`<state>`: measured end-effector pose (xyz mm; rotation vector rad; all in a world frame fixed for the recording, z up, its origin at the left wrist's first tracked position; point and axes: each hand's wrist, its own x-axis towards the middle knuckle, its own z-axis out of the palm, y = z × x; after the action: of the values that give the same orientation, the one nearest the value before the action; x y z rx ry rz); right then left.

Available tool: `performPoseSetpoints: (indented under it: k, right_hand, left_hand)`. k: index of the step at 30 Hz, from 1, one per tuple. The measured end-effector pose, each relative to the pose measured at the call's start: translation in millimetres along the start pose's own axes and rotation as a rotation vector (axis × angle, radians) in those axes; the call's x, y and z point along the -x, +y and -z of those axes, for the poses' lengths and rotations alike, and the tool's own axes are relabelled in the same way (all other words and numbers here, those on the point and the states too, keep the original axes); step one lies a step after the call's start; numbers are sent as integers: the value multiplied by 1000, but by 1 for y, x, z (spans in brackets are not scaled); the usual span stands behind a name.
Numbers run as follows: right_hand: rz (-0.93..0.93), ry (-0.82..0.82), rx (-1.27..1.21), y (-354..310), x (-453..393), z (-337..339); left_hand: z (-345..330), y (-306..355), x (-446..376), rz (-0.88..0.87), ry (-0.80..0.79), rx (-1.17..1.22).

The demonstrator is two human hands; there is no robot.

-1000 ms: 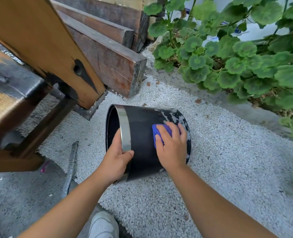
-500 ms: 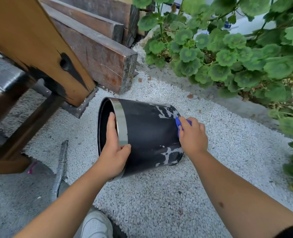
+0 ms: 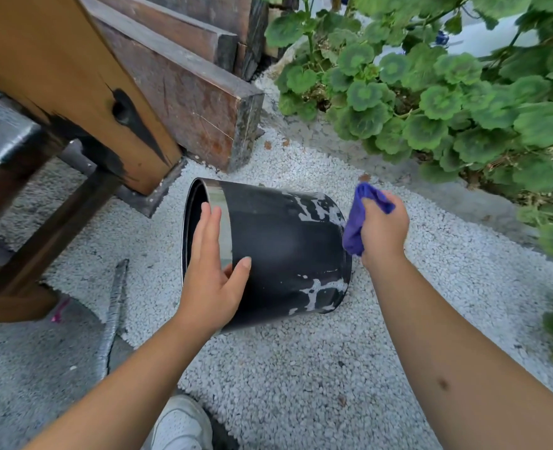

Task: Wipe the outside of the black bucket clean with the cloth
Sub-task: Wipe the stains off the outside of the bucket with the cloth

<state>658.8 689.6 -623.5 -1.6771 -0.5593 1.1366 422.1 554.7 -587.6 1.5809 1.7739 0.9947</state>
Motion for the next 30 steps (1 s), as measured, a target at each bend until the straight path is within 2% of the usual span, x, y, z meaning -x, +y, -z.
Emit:
performPoseSetpoints:
  k: [2, 3, 5, 7, 9, 11, 14, 18, 22, 25, 30]
  right_hand:
    - [-221, -283, -424, -24, 8, -16]
    - [-345, -451, -550, -32, 15, -21]
    - [-479, -681, -594, -41, 27, -25]
    - [-512, -809, -616, -39, 34, -24]
    - [-526, -831, -622, -37, 42, -24]
    - [-505, -801, -519, -35, 44, -25]
    - [-421, -678, -338, -31, 40, -29]
    - [-356, -665, -374, -33, 42, -36]
    - [-198, -714, -285, -34, 53, -47]
    - [-7, -750, -144, -27, 69, -55]
    - [186, -814, -113, -20, 93, -69]
  left_hand:
    - [3, -2, -4, -5, 13, -62]
    - [4, -2, -7, -10, 13, -93]
    - [5, -1, -13, -22, 25, -164]
    - [4, 1, -15, -6, 33, -198]
    - [0, 6, -14, 12, 15, -183]
    - [-3, 11, -11, 14, -9, -172]
    - [-6, 13, -10, 8, -17, -176]
    - [-4, 10, -11, -7, -13, -182]
    - [-3, 7, -11, -28, 1, -150]
    - [-4, 8, -11, -49, 35, -154]
    - [-10, 23, -22, 50, 92, -140]
